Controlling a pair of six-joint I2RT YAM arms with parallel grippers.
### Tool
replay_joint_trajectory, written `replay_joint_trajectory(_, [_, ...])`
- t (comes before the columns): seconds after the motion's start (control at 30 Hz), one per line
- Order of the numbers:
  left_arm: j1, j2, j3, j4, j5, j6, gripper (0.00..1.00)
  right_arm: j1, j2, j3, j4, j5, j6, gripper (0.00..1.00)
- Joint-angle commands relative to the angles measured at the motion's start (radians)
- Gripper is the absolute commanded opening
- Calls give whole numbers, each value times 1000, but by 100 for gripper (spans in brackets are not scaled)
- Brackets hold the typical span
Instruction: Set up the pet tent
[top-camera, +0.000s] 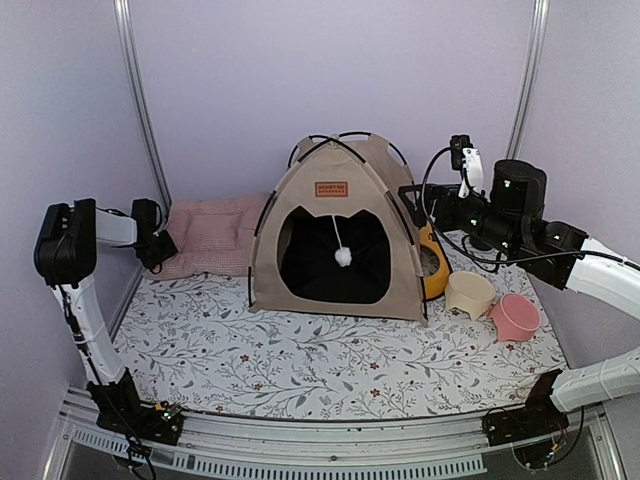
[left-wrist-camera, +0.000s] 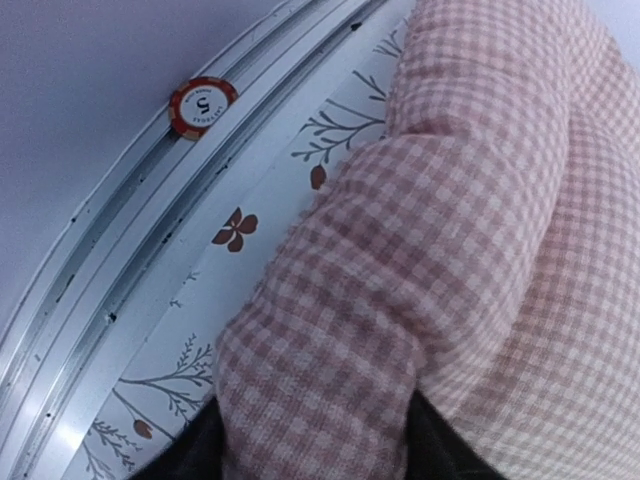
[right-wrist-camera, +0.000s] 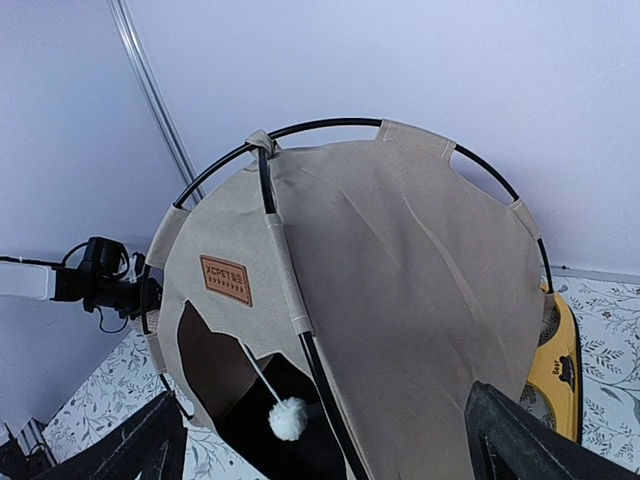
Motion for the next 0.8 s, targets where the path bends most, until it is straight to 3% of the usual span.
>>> replay_joint_trajectory(0.0, [-16, 20, 29, -22, 34, 21, 27, -3, -2, 3, 20, -33, 6, 99])
replay_joint_trajectory(0.03, [-17, 13, 34, -26, 34, 21, 15, -4, -1, 5, 19, -37, 8, 99])
replay_joint_trajectory(0.1, [-20, -9, 38, -28, 27, 32, 0, -3, 0, 6, 16, -47, 8, 99])
replay_joint_trajectory(0.43, [-48, -254, 146, -34, -59, 187, 0, -5, 5, 16, 12, -85, 20, 99])
replay_joint_trajectory(0.77, [-170, -480, 267, 64, -55, 376, 0, -5, 44, 46, 31, -167, 50, 99])
